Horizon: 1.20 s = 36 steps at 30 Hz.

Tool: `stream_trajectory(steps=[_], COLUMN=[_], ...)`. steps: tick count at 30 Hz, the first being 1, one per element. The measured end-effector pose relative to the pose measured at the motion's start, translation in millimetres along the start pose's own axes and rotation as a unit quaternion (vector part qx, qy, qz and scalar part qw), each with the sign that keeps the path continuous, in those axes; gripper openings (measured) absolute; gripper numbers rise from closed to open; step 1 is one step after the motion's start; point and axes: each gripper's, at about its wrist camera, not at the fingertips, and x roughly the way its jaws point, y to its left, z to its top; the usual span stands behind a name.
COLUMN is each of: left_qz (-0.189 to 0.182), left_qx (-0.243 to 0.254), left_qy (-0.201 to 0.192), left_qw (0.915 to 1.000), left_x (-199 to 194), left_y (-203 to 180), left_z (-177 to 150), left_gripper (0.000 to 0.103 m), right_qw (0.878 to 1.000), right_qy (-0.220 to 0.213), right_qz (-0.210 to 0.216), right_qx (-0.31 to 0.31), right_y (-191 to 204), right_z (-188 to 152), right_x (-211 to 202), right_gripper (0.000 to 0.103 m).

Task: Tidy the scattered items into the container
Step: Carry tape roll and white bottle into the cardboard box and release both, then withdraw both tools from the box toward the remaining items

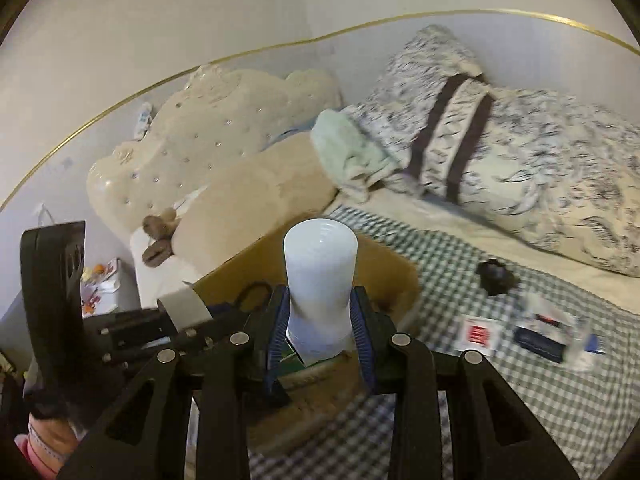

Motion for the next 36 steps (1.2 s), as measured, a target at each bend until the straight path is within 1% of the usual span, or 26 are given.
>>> stream_trajectory(steps=[4, 6, 7, 8, 9, 10, 11, 12, 15, 18, 23, 29, 34, 36], left_qz=[0.001, 0.017, 0.023, 0.020, 0.019, 0.019, 0.019, 0.020, 0.031, 0.027, 0.024, 0.003, -0.001, -0.003], left_qx=[0.000, 0.011, 0.018, 0.021, 0.019, 0.013, 0.009, 0.007, 0.010, 0.013, 0.020, 0.029, 0.041, 0.037], left_qy=[0.015, 0.010, 0.009, 0.013, 0.016, 0.014, 0.012, 0.013, 0.019, 0.021, 0.012, 0.004, -0.005, -0.012], left_qw=[0.9999, 0.9997, 0.9995, 0.9995, 0.9995, 0.9996, 0.9997, 0.9997, 0.9993, 0.9993, 0.9994, 0.9996, 0.9991, 0.9992], left_x=[15, 19, 22, 25, 28, 29, 30, 31, 31, 28, 13, -12, -30, -35], left_y=[8, 7, 6, 6, 7, 8, 9, 9, 8, 3, -17, -53, -91, -104], left_z=[-4, -7, -8, -8, -9, -10, -10, -10, -11, -12, -14, -27, -45, -52], left_gripper=[0.013, 0.020, 0.039, 0.067, 0.077, 0.085, 0.087, 0.088, 0.090, 0.091, 0.093, 0.096, 0.097, 0.100], right_qw=[1.000, 1.000, 1.000, 1.000, 0.999, 0.999, 0.999, 0.999, 0.998, 0.996, 0.991, 0.979, 0.964, 0.958], right_qy=[0.017, 0.018, 0.017, 0.013, 0.008, 0.002, -0.007, -0.015, -0.021, -0.031, -0.032, -0.043, -0.057, -0.065], right_qz=[-0.005, -0.013, -0.013, -0.011, -0.012, -0.020, -0.031, -0.041, -0.052, -0.076, -0.116, -0.171, -0.224, -0.239], right_qx=[0.011, 0.016, 0.020, 0.025, 0.029, 0.030, 0.031, 0.033, 0.037, 0.040, 0.066, 0.103, 0.131, 0.144], right_y=[2, 0, -2, -5, -7, -8, -9, -10, -16, -23, -48, -86, -120, -132], right_z=[2, 3, 4, 5, 7, 9, 10, 11, 11, 6, -15, -57, -97, -111], right_x=[28, 36, 39, 41, 40, 39, 36, 33, 25, 11, -23, -90, -155, -179], right_gripper=[0.031, 0.032, 0.032, 0.036, 0.047, 0.055, 0.065, 0.066, 0.066, 0.066, 0.068, 0.069, 0.069, 0.069])
